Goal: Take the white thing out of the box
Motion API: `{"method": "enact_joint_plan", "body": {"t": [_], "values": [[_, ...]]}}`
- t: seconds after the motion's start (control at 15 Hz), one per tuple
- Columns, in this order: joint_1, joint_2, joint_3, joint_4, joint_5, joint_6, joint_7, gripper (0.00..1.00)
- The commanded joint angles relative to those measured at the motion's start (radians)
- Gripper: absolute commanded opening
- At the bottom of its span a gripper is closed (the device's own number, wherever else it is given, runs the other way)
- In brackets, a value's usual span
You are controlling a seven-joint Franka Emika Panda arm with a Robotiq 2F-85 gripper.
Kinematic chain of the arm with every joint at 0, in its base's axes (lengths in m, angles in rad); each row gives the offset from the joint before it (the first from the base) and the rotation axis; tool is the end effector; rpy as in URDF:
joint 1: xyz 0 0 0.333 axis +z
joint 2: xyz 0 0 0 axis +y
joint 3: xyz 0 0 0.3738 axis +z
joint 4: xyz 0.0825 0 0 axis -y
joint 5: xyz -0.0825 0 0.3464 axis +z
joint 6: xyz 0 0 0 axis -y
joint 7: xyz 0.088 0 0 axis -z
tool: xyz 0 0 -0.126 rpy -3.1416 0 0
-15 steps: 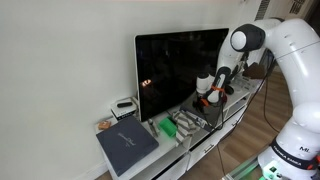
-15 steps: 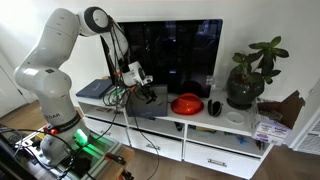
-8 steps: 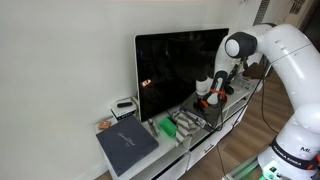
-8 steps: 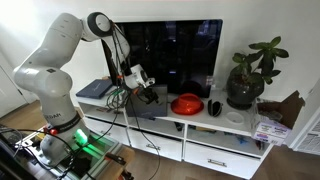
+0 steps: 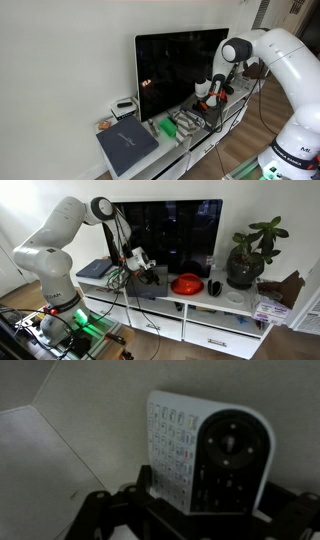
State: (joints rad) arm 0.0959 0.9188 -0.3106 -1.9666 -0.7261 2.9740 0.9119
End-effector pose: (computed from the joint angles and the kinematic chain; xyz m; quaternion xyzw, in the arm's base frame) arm 0.5991 -0.0790 0.0696 0.9717 -0.1363 0.0852 0.1728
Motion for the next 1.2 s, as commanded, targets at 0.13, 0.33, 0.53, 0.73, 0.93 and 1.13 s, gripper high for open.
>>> {"method": "enact_joint_plan", "body": {"t": [0.13,0.33,0.53,0.73,0.93,1.13], "values": [[-0.029,0.038,0.024,0.042,0.025,0.03,0.015,0.45],[-0.042,0.017,0.032,0.033,0.027,0.039,0.01,0.32],[-0.053,-0.02,0.043,0.014,0.025,0.042,-0.002,0.27],[-0.089,-0.056,0.085,-0.01,0.023,0.071,-0.023,0.28],[-0.142,-0.089,0.148,-0.035,0.021,0.095,-0.048,0.24],[-0.19,-0.131,0.206,-0.069,0.012,0.091,-0.069,0.14]]}}
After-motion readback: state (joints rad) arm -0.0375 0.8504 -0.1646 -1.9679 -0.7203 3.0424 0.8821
